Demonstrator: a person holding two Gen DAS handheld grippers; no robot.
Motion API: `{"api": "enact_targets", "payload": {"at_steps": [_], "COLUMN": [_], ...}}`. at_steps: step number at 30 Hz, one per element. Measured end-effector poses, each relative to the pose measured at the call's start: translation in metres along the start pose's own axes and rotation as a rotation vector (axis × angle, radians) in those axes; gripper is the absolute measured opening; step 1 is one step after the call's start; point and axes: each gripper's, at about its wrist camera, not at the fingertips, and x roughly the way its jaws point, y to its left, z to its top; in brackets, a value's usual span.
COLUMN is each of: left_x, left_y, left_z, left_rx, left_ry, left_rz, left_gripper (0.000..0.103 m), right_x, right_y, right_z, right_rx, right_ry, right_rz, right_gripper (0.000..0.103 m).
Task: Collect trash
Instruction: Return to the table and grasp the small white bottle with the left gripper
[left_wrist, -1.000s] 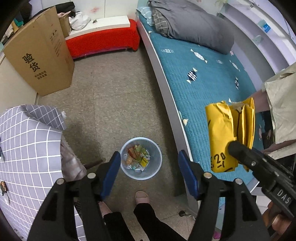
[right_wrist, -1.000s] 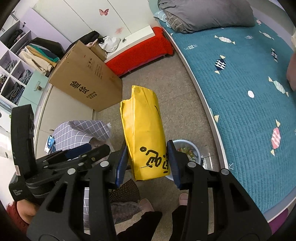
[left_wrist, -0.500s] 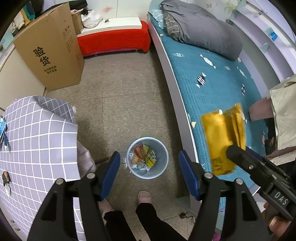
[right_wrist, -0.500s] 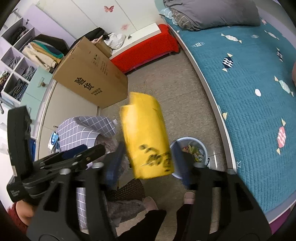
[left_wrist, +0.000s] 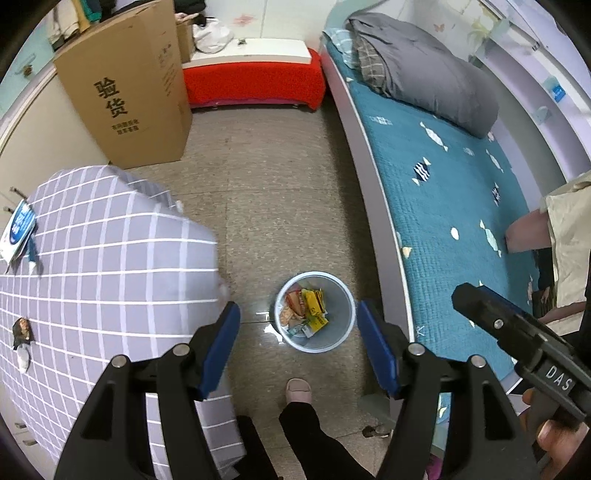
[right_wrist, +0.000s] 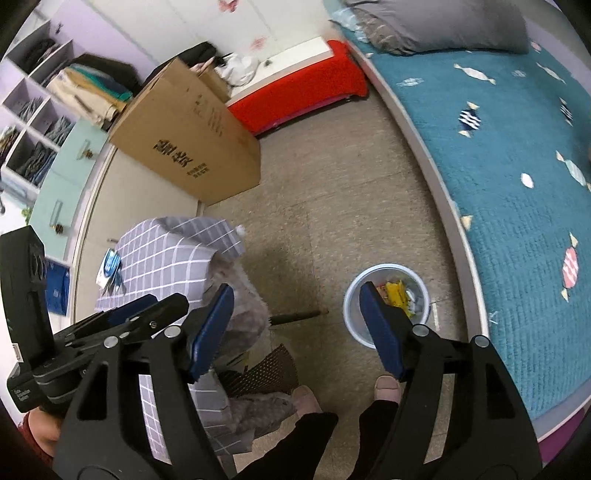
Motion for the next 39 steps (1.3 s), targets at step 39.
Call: {"api": "enact_targets", "payload": {"at_steps": [39], "left_x": [-0.037], "left_y": [0.415], "left_z": [-0.145], "left_rx": [-0.407], "left_ry": [0.063], "left_rz": [0.155], "left_gripper": [0.065], "right_x": [0.199], "right_y": [0.375], "right_z": [-0.136], "right_rx": [-0.442], "right_ry": [0.298], "right_rz": [0.123], "right_gripper": [0.07]}}
